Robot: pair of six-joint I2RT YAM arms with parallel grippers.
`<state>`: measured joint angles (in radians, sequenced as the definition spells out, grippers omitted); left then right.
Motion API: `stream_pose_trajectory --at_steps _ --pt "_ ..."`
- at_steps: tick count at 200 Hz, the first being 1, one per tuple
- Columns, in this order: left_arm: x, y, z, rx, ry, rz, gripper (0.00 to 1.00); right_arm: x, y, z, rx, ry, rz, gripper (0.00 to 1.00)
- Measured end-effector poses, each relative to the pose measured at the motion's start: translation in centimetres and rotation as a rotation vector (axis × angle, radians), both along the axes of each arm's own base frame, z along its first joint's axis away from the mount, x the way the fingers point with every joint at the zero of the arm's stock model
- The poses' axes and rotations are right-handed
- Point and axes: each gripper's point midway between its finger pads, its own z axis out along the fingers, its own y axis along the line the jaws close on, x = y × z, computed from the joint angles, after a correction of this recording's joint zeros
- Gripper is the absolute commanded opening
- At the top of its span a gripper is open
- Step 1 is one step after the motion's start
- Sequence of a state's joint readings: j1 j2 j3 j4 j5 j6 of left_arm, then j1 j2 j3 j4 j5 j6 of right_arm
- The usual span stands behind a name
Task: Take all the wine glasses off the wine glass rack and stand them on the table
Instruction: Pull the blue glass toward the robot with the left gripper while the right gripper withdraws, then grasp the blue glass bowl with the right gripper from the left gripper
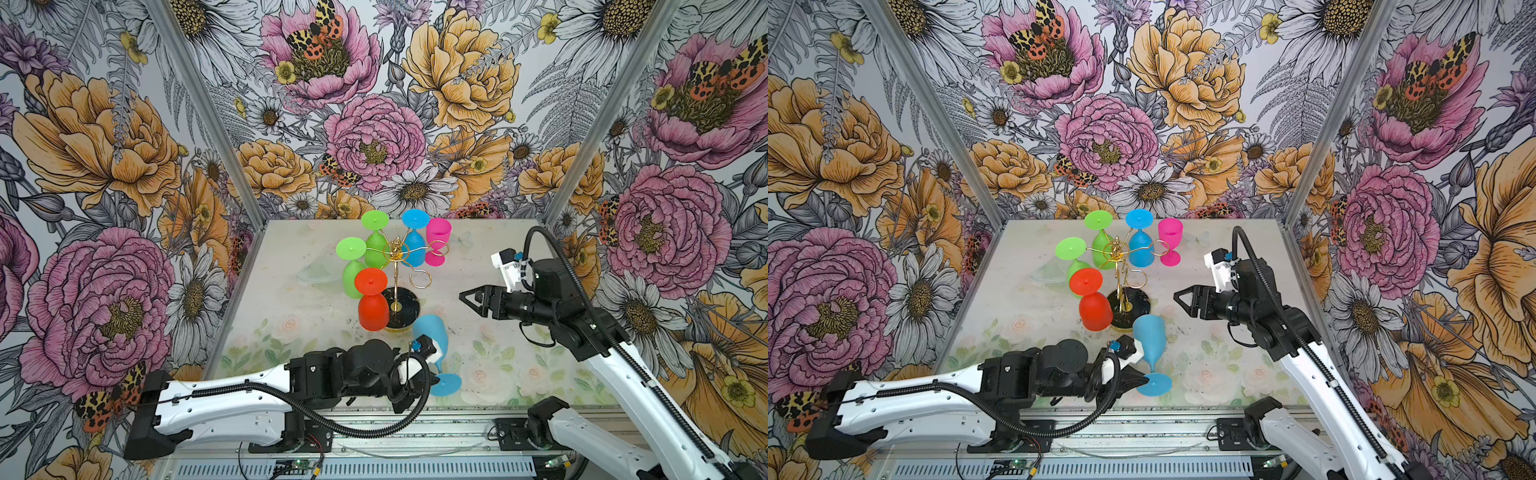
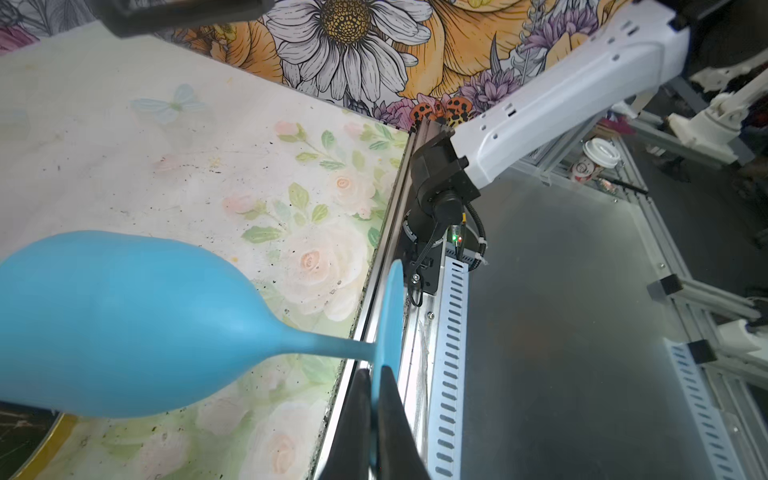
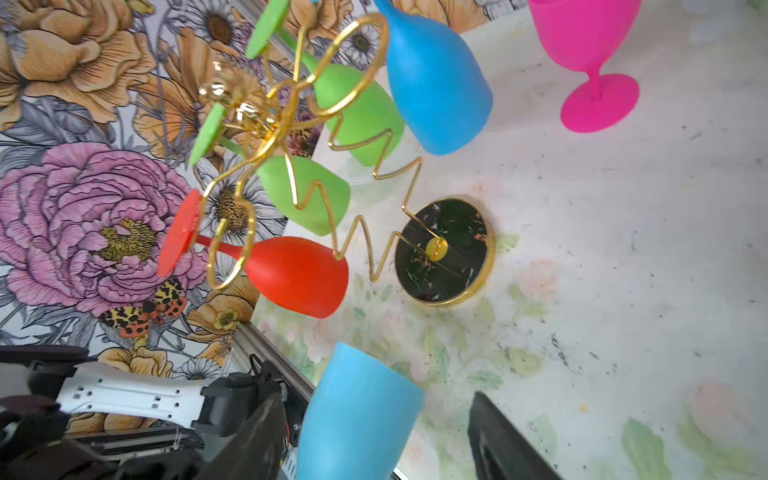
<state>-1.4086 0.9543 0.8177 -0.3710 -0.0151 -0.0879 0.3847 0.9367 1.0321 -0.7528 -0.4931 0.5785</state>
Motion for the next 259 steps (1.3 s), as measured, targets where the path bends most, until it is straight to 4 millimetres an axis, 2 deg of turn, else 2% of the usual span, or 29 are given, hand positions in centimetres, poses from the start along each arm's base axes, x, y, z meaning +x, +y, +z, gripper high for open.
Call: stream_pose_trajectory --at_steps 25,71,128,154,203,259 --pt "0.1 0.0 -0.7 0.062 -0.166 -0.016 0.0 0.2 0.0 -1.3 -0.029 0.064 -0.002 0.72" --pt "0.1 0.2 -1.8 0.175 -0.454 -0.057 0.0 1.2 0.6 0.5 -0.021 0.04 0.016 0.69" --pt "0.7 1.1 -4.7 0.392 -0.817 -0.126 0.0 2.0 1.8 0.4 -0.015 0.071 0.072 0.62" --pt "1.7 1.7 -5.5 0.479 -0.913 -0.123 0.0 1.8 2.4 0.1 -0.013 0.085 0.105 0.56" --pt "3.3 2.4 -5.9 0.592 -1.054 -0.104 0.0 0.9 3.3 -0.8 -0.023 0.117 0.164 0.47" --pt "4.4 3.0 -6.6 0.694 -1.186 -0.117 0.0 0.1 4.3 -1.4 -0.027 0.137 0.23 0.35"
